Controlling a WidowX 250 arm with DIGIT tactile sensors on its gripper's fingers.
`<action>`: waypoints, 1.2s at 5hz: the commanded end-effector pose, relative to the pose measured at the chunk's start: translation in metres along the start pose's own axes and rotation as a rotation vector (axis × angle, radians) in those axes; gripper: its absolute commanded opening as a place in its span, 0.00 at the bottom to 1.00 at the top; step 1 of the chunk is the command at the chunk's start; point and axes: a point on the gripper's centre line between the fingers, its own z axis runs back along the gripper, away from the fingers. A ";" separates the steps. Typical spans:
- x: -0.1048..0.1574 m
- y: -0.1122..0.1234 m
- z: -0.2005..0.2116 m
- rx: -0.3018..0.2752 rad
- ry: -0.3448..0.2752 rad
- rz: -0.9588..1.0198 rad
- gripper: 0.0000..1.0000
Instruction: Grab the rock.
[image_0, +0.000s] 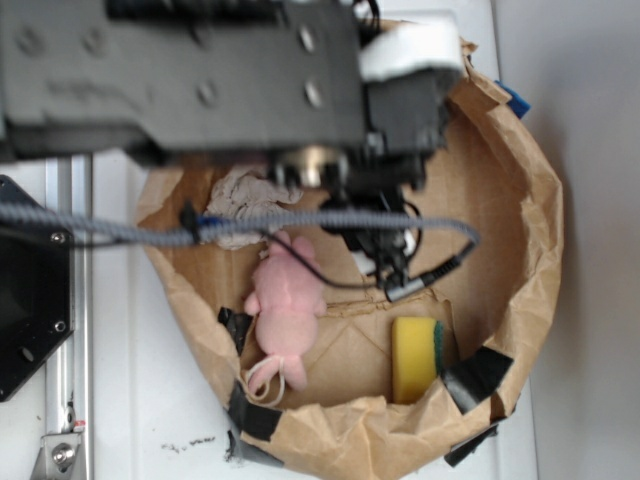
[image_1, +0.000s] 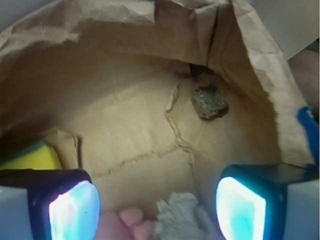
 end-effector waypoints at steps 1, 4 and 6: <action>0.023 0.012 -0.036 0.030 -0.060 0.061 1.00; 0.028 0.035 -0.042 0.018 -0.067 0.046 1.00; 0.028 0.035 -0.042 0.018 -0.067 0.046 1.00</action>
